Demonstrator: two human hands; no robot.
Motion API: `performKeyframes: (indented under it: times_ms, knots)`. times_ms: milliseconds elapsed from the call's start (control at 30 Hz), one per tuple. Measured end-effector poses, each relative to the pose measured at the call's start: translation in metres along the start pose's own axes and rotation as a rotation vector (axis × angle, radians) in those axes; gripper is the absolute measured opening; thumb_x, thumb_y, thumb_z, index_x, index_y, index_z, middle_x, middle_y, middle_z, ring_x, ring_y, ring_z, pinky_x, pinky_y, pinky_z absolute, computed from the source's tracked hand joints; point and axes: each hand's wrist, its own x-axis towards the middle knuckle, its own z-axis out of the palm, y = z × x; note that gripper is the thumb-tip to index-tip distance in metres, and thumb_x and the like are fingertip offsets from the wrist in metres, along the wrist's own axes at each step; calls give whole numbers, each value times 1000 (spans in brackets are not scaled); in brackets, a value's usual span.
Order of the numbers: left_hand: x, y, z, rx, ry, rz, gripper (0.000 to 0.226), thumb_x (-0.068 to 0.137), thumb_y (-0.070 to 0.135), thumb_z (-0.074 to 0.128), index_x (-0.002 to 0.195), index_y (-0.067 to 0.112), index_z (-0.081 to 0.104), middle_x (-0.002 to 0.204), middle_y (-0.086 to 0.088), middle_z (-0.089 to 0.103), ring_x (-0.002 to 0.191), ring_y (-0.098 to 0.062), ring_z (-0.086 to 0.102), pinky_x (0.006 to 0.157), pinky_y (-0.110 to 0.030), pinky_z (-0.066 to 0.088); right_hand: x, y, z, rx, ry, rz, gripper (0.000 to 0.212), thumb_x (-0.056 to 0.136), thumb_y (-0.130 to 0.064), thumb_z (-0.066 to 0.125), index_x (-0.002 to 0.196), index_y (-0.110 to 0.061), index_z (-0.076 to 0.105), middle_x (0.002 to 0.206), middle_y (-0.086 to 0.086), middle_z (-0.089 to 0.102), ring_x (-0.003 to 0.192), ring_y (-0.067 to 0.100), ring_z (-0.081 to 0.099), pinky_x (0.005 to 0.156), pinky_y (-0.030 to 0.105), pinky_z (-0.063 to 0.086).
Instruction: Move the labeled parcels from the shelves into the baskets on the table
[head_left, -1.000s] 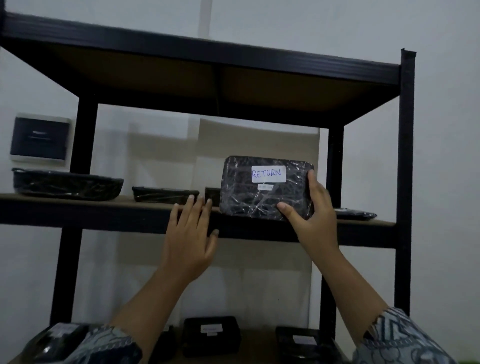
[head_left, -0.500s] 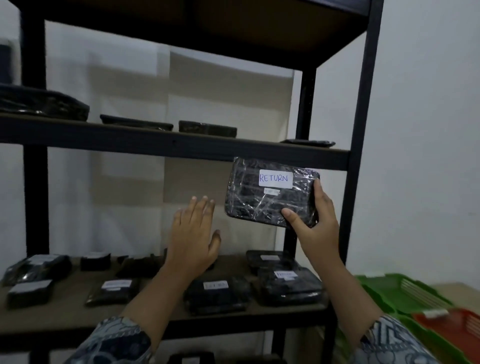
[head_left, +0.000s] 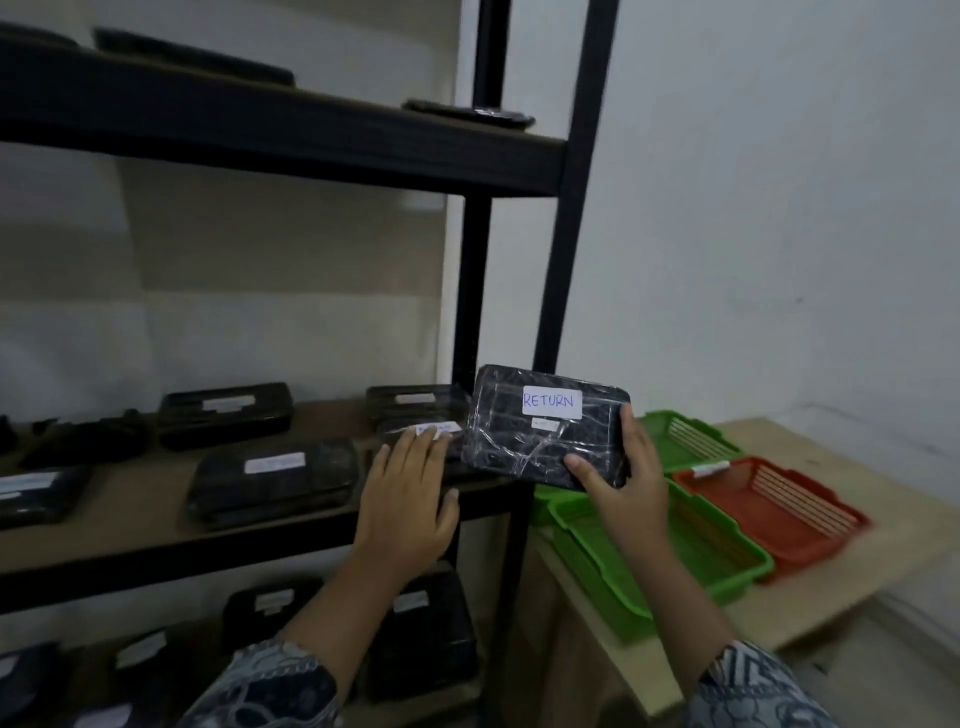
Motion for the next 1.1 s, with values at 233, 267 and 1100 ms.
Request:
performKeyframes:
  times_ms: [233, 267, 1100]
  knots:
    - [10, 87, 90, -129, -123, 11, 60, 81, 36, 40, 130, 3, 50, 133, -14, 53, 124, -32, 48, 99, -48, 42, 18, 96, -65, -47, -41, 93, 86, 76, -26, 76, 147, -24, 30, 138, -8, 40, 129, 5, 35, 102, 20, 31]
    - [13, 98, 102, -146, -139, 10, 59, 80, 35, 41, 129, 2, 50, 132, -14, 53, 123, -32, 48, 98, -47, 43, 23, 110, -73, -51, -45, 103, 85, 75, -25, 77, 147, -23, 30, 136, -8, 41, 127, 6, 37, 101, 21, 32]
    - [64, 150, 319, -144, -566, -315, 68, 90, 44, 18, 150, 12, 11, 157, -6, 8, 144, -21, 4, 116, -38, 11, 83, 372, -56, -158, -527, 515, 86, 77, -28, 77, 148, -18, 30, 142, 7, 41, 126, 17, 41, 101, 29, 37]
